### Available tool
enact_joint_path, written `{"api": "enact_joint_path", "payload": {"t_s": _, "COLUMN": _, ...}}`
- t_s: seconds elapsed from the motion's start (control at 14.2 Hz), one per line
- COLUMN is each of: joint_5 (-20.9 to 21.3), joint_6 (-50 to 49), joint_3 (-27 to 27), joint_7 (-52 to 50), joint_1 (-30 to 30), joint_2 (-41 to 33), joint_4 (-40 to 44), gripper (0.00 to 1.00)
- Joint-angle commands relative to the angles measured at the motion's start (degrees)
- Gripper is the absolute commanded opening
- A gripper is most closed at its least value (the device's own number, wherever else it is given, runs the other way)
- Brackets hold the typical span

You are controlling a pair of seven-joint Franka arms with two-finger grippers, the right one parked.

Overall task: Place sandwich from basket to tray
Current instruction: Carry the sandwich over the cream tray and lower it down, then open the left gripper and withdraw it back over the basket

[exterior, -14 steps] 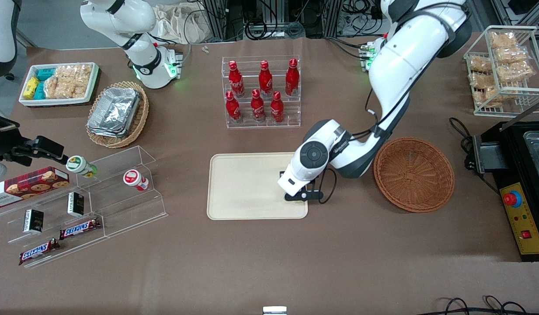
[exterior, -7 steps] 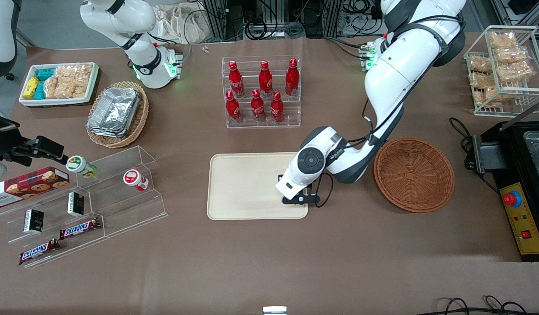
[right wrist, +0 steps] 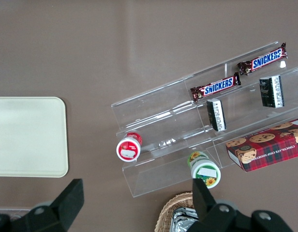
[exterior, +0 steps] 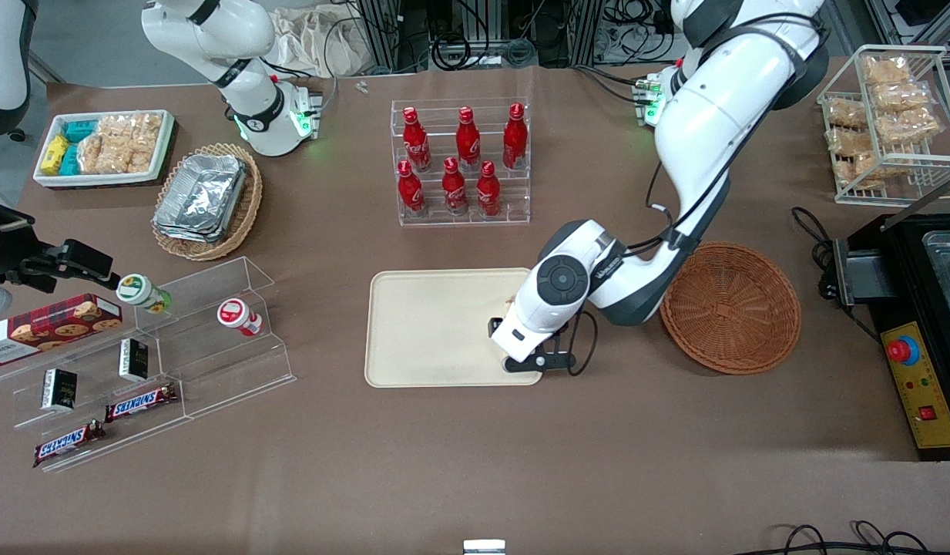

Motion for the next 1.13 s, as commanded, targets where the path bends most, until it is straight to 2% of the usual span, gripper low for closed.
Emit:
{"api": "enact_joint_path", "payload": {"t_s": 0.0, "joint_5": 0.22, "joint_6": -4.25, "joint_3": 0.2, "joint_7": -1.41, "joint_1": 3.18, "joint_2": -8.12, "joint_4": -1.73, "gripper": 1.0}}
{"api": "enact_joint_path", "payload": {"t_s": 0.28, "joint_5": -0.92, "joint_6": -13.75, "joint_3": -0.5, "joint_7": 0.96, "joint_1": 13.38, "joint_2": -18.05, "joint_4": -4.18, "gripper": 1.0}}
{"api": "enact_joint_path", "payload": {"t_s": 0.49, "joint_5": -4.87, "joint_6": -13.75, "joint_3": -0.77, "joint_7": 4.03, "joint_1": 17.42, "joint_2": -28.51, "joint_4": -12.08, "gripper": 1.0}}
{"api": "enact_joint_path", "payload": {"t_s": 0.63, "joint_5": -9.78, "joint_6": -13.84, "joint_3": -0.59, "joint_7": 8.86, "joint_1": 20.49, "joint_2": -34.83, "joint_4": -16.74, "gripper": 1.0}}
{"api": "enact_joint_path", "payload": {"t_s": 0.7, "joint_5": -11.2, "joint_6": -13.93, "joint_3": -0.59, "joint_7": 10.18, "joint_1": 21.73, "joint_2": -37.3, "joint_4": -18.76, "gripper": 1.0}}
{"api": "enact_joint_path", "payload": {"t_s": 0.99, "joint_5": -11.56, "joint_6": -17.79, "joint_3": -0.16, "joint_7": 14.5, "joint_1": 23.77, "joint_2": -42.15, "joint_4": -20.63, "gripper": 1.0}}
{"api": "enact_joint_path", "payload": {"t_s": 1.06, "joint_5": -11.74, "joint_6": -19.19, "joint_3": 2.02, "joint_7": 15.81, "joint_1": 23.07, "joint_2": -43.64, "joint_4": -20.54, "gripper": 1.0}}
